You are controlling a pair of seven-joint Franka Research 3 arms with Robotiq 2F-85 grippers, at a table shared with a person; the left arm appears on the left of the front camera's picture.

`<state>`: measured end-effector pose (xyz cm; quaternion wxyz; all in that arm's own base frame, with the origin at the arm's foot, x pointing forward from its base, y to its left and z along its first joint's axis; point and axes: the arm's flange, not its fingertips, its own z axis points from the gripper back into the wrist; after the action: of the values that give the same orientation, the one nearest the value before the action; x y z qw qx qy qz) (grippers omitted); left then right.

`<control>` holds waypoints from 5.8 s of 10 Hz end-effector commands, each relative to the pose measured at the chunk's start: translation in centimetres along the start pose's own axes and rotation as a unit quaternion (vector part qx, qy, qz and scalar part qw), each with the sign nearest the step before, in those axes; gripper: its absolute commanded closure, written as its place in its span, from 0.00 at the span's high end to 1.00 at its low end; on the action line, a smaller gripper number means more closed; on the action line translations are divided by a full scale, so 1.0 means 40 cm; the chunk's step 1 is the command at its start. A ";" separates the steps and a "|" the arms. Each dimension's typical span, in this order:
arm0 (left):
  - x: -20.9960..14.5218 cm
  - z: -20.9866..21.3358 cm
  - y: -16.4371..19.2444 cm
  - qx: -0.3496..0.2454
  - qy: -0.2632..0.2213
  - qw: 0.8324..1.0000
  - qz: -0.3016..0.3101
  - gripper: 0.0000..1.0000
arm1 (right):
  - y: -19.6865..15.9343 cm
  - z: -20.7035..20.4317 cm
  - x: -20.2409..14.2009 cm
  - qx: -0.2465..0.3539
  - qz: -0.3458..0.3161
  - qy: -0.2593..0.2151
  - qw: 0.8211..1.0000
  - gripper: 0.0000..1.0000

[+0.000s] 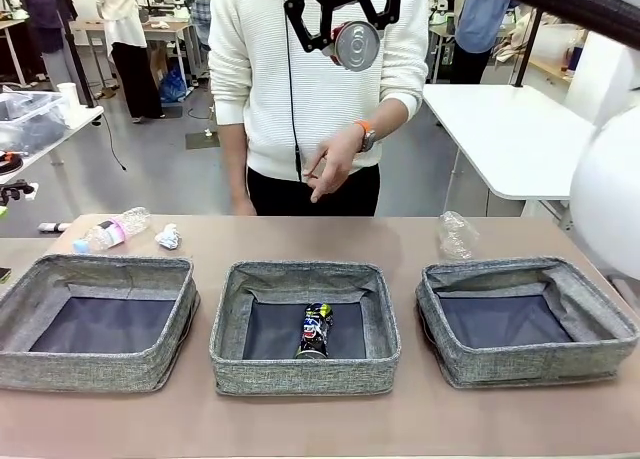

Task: Sort the waste into the appropriate baskets.
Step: Place the picked waste into the Fabric basket indicated by the person.

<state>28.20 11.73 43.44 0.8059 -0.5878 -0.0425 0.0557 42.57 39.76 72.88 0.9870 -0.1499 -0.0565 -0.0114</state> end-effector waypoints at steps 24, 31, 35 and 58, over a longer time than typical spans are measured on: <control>-0.001 0.003 -0.010 -0.009 -0.002 1.000 0.001 1.00 | -0.026 -0.787 -0.298 0.232 0.100 0.048 0.966 0.28; -0.001 0.003 -0.010 -0.009 -0.002 1.000 0.001 1.00 | -0.002 -0.804 -0.263 0.269 0.077 0.044 0.959 0.86; -0.001 0.003 -0.010 -0.009 -0.002 1.000 0.001 1.00 | -0.007 -0.803 -0.260 0.276 0.079 0.043 0.957 1.00; -0.001 0.003 -0.010 -0.009 -0.002 1.000 0.001 1.00 | -0.868 -0.923 -0.386 0.645 -0.076 0.076 0.756 1.00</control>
<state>28.19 11.76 43.44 0.8057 -0.5881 -0.0426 0.0562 29.41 -4.58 46.01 0.8488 0.5265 0.0185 -0.0455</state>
